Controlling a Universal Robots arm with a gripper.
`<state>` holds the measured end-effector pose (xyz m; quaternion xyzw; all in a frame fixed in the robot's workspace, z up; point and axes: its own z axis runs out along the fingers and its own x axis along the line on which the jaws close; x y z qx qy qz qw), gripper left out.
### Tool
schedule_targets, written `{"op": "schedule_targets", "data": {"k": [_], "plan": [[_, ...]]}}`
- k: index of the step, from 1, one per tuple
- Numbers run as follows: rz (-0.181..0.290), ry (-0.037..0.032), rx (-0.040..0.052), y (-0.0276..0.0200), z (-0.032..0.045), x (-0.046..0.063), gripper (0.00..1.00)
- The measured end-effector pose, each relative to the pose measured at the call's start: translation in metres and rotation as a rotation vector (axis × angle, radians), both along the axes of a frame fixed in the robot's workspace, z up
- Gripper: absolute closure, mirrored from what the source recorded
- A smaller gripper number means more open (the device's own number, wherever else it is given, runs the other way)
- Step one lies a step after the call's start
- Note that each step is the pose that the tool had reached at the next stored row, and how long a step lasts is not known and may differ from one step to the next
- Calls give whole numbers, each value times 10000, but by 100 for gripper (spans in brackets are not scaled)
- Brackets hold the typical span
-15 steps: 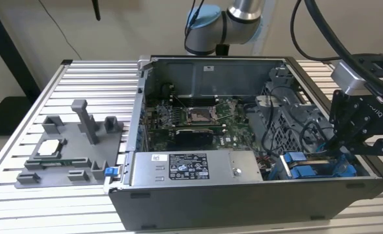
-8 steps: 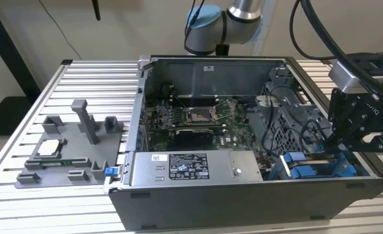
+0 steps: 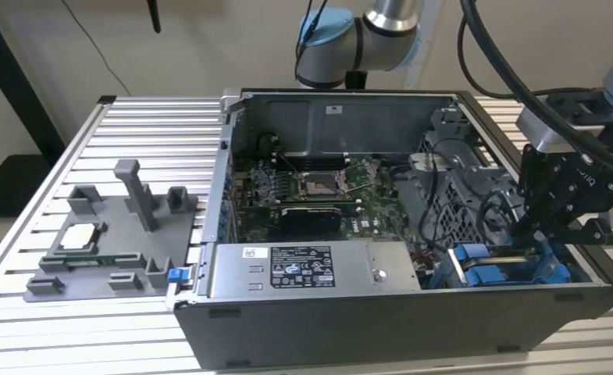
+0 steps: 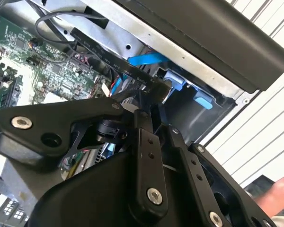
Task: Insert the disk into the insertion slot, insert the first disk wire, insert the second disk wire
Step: 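Insert the first disk wire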
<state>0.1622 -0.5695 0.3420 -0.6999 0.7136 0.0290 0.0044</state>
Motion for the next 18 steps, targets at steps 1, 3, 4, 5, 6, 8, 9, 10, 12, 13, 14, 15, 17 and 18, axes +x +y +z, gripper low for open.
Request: {"op": "schedule_targets", "data": {"k": [1, 3, 4, 5, 6, 8, 9, 10, 12, 13, 14, 15, 17, 18], "plan": [[0, 0, -1, 0, -1, 0, 100], [0, -21, 3, 5, -15, -1, 100], [0, -36, 3, 7, -23, -1, 100], [0, -56, 1, 11, -28, -1, 100], [0, -73, 0, 14, -32, 0, 100], [0, -99, 1, 18, -43, 0, 100], [0, -106, 0, 19, -47, 0, 100], [-1, -114, -1, 21, -51, -1, 100], [-1, -116, -3, 24, -63, -2, 100], [-6, -116, -3, 26, -74, -2, 100], [-10, -117, -2, 28, -89, -2, 100], [-14, -116, -10, 28, -104, -3, 100], [-19, -116, -17, 31, -137, -3, 100], [-20, -116, -13, 33, -155, -3, 100]]}}
